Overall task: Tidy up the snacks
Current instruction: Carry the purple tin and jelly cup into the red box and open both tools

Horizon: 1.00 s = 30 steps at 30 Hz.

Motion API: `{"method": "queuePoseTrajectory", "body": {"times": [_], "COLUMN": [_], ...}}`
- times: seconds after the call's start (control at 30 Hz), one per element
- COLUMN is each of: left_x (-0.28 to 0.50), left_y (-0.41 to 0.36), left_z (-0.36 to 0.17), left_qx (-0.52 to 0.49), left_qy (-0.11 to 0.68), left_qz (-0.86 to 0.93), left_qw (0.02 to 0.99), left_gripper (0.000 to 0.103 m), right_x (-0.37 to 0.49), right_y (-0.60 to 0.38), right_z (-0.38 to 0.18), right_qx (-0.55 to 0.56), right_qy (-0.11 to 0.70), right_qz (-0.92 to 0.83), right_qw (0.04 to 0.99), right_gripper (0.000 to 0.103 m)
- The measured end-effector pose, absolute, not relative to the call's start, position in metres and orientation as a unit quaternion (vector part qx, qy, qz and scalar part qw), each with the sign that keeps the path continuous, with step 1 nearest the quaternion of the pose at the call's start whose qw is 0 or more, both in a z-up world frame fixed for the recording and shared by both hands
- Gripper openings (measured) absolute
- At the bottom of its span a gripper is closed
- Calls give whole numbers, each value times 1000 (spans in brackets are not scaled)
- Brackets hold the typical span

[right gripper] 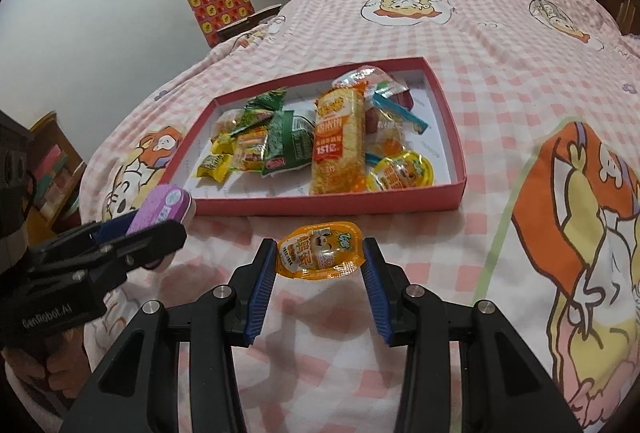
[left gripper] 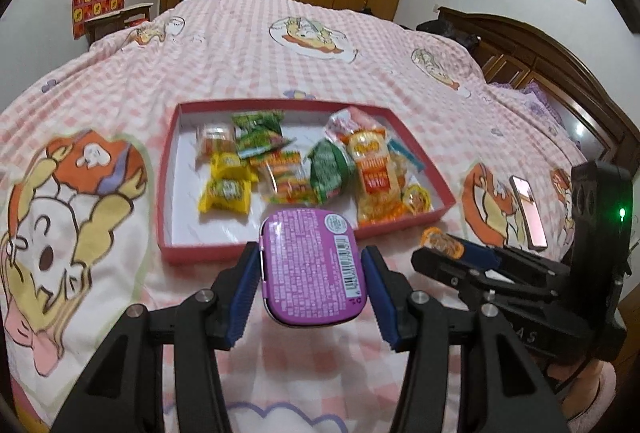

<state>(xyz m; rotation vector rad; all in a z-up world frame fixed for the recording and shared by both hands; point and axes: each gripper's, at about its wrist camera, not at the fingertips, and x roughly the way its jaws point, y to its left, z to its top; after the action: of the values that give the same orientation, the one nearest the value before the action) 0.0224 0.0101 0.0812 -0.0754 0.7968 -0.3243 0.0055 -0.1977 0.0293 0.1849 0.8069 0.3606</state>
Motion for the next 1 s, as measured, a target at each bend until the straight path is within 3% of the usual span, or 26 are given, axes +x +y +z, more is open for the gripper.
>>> {"method": "queuePoseTrajectory", "body": {"times": [1.0], "left_x": [95], "left_y": [21], "left_z": [56], "left_qx": [-43], "left_qy": [407], "left_qz": [-113], "left_qw": [905], "left_gripper": [54], "right_x": [66], "right_y": [-202], "right_z": [44], "right_qx": [68], "right_qy": [381], "right_qz": [149], "right_qw": [910], "right_gripper": [43]}}
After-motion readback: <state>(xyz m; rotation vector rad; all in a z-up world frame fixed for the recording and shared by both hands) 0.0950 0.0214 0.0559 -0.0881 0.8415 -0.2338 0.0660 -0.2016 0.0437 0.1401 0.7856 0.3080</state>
